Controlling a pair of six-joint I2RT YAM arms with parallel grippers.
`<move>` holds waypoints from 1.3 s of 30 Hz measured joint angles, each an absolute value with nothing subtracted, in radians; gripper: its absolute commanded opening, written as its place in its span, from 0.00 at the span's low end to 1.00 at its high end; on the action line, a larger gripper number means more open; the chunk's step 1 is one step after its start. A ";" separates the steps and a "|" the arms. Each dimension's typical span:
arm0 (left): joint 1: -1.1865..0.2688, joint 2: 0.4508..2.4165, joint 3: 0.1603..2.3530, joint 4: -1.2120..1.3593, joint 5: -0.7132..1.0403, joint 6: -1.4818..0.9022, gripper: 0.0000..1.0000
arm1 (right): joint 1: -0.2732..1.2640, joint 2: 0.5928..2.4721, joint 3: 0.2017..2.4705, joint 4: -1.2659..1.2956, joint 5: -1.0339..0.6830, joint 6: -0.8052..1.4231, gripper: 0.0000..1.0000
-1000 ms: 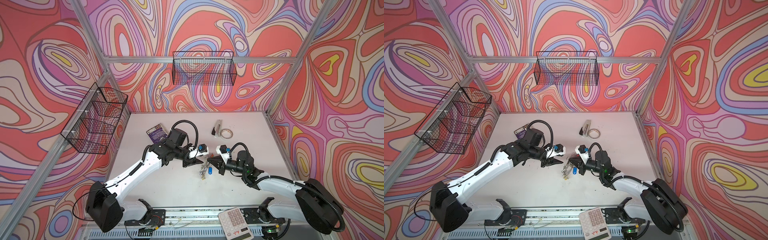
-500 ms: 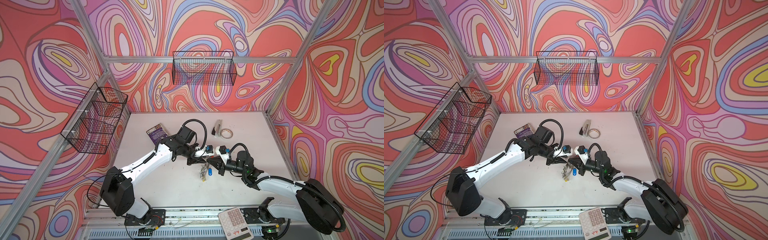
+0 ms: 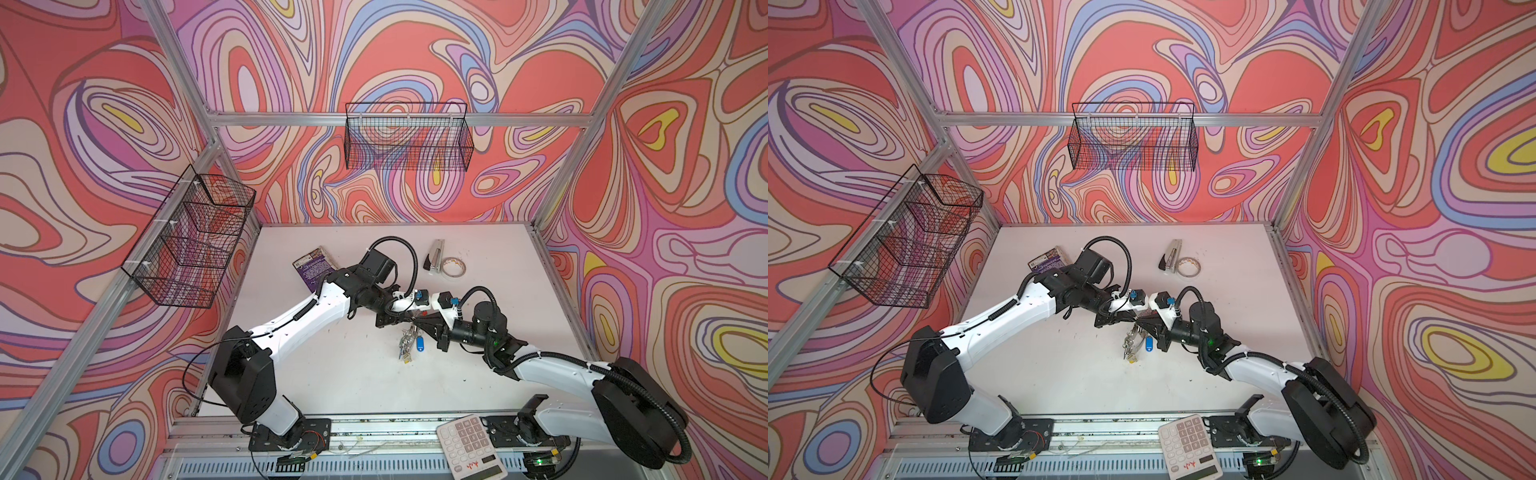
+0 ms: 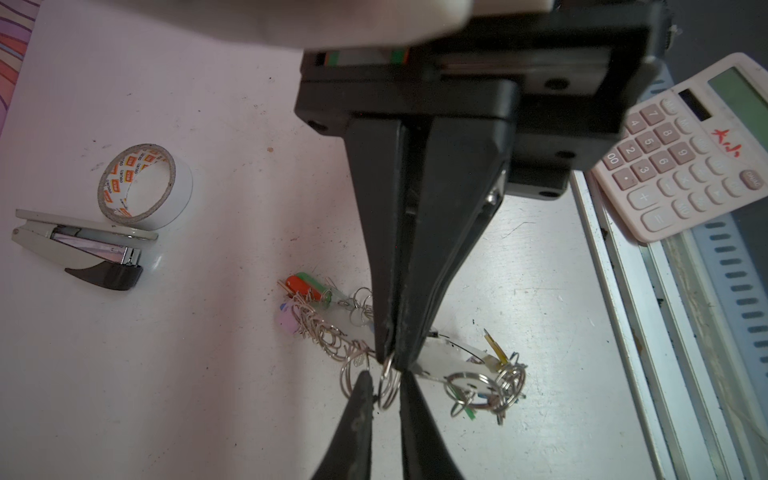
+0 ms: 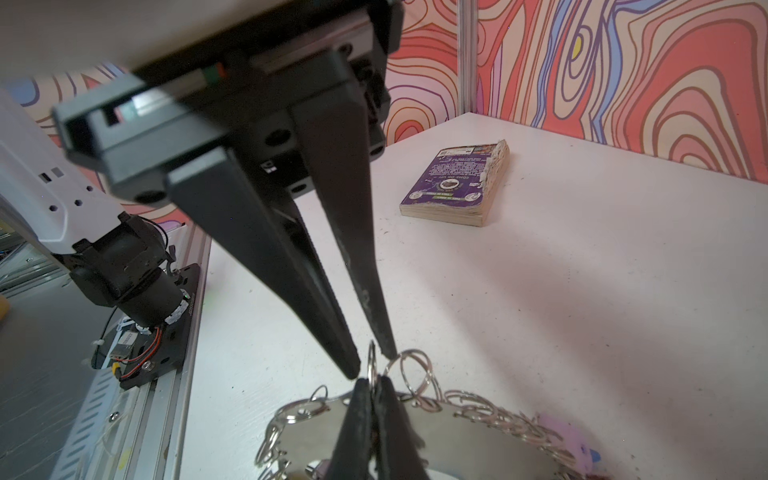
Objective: Put the keys on the keyring
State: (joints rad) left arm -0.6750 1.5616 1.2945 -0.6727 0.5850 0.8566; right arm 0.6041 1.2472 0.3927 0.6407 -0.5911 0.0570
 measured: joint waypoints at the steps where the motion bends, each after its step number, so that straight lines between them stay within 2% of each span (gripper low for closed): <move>1: -0.675 1.565 1.298 -0.674 0.585 0.858 0.13 | 0.604 1.247 0.393 0.640 -0.591 0.057 0.00; 9: -0.682 1.573 1.313 -0.690 0.579 0.864 0.06 | 0.604 1.247 0.393 0.635 -0.591 0.057 0.00; 12: -0.682 1.574 1.314 -0.696 0.578 0.864 0.00 | 0.604 1.247 0.393 0.632 -0.591 0.057 0.00; 20: -0.682 1.579 1.312 -0.687 0.578 0.848 0.00 | 0.604 1.247 0.393 0.623 -0.588 0.060 0.00; 25: -0.682 1.551 1.242 -0.592 0.567 0.772 0.00 | 0.604 1.247 0.393 0.610 -0.570 0.060 0.00; 27: -0.682 1.526 1.190 -0.528 0.562 0.728 0.00 | 0.604 1.247 0.393 0.599 -0.566 0.060 0.06; 32: -0.682 1.488 1.104 -0.410 0.555 0.626 0.00 | 0.605 1.230 0.404 0.591 -0.563 0.064 0.29; 35: -0.682 1.468 1.061 -0.360 0.545 0.584 0.00 | 0.607 1.196 0.409 0.603 -0.559 0.065 0.36; 39: -0.682 1.443 1.017 -0.316 0.532 0.540 0.00 | 0.609 1.163 0.409 0.614 -0.540 0.072 0.40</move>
State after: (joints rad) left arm -0.6823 1.4425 1.0168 -0.3164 0.5320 0.5400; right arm 0.6086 1.1629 0.4088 0.6140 -0.5404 0.0719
